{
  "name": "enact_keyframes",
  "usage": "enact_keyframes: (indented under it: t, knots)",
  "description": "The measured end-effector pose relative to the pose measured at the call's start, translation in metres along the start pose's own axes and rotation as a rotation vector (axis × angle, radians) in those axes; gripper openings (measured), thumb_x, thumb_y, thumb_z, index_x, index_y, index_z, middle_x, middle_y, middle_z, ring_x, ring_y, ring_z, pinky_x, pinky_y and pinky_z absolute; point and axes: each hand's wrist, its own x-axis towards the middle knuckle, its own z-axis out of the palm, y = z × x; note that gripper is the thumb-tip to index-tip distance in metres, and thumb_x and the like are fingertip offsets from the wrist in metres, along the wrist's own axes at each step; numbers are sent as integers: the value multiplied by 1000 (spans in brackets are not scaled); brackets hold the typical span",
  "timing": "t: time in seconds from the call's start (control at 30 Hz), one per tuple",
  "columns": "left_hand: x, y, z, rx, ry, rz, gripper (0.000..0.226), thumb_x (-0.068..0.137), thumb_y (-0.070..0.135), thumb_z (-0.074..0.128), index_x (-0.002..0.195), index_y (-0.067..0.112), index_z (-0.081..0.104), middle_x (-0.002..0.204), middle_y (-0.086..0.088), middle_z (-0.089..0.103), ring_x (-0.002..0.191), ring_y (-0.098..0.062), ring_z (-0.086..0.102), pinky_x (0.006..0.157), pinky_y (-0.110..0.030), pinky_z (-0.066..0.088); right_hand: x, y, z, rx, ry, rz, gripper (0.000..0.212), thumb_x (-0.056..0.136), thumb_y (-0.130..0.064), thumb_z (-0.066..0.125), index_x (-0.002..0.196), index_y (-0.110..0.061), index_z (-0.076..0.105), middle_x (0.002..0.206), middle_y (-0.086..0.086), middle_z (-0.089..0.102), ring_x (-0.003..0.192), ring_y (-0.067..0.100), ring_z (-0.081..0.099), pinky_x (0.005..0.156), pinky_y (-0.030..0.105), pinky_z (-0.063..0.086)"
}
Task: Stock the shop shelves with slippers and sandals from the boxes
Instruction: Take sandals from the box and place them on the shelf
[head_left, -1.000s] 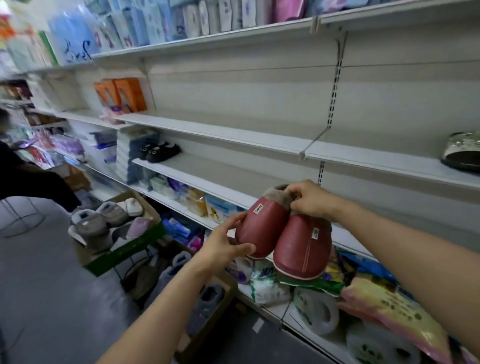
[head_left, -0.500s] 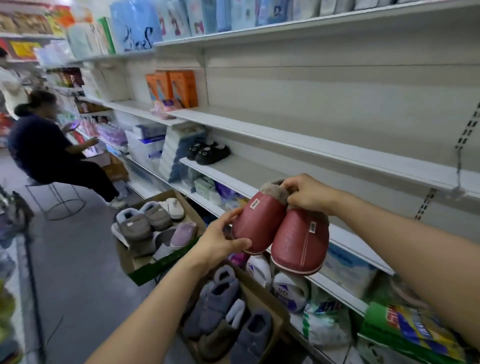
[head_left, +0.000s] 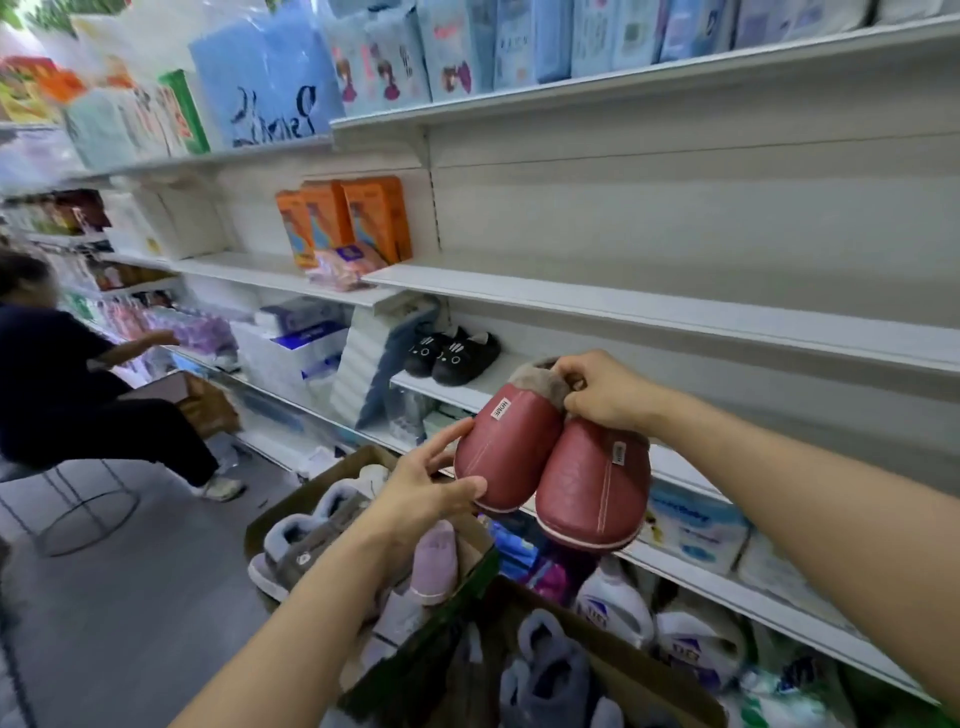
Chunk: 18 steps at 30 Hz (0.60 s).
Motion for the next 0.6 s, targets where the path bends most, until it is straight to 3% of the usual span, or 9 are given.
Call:
enact_keyframes:
  t: [0.1,0.2,0.4,0.6]
  knots:
    - [35,8,-30,-34,-37,19,70,67,-1,79,123,36,59,128,-17,51,105,-33,64,77,-41,58,40,-14,1,-71,40,-23,25,75,5,53,93,-5,68,87,6,68,80,18,58,71,29,47]
    - [67,20,-53,-25,-25,53,68,74,-5,74,125,36,56,122,-9,51,103,-26,65,80,-39,58,80,-23,1,-51,55,-63,28,73,9,51,90,-4,68,82,-9,65,77,9,58,71,23,47]
    - [139,36,-102,-51,-27,92,71,66,5,79,124,39,58,126,-11,54,107,-30,64,78,-36,57,169,-38,6,-102,88,-109,29,75,5,52,96,-7,68,92,3,68,85,18,58,76,30,47]
    - [218,54,-153,-112,0,128,70,69,-6,76,124,35,58,122,-15,58,102,-30,66,79,-41,57,264,-57,14,-177,114,-157,29,73,7,51,93,-5,68,93,9,68,87,23,60,76,31,47]
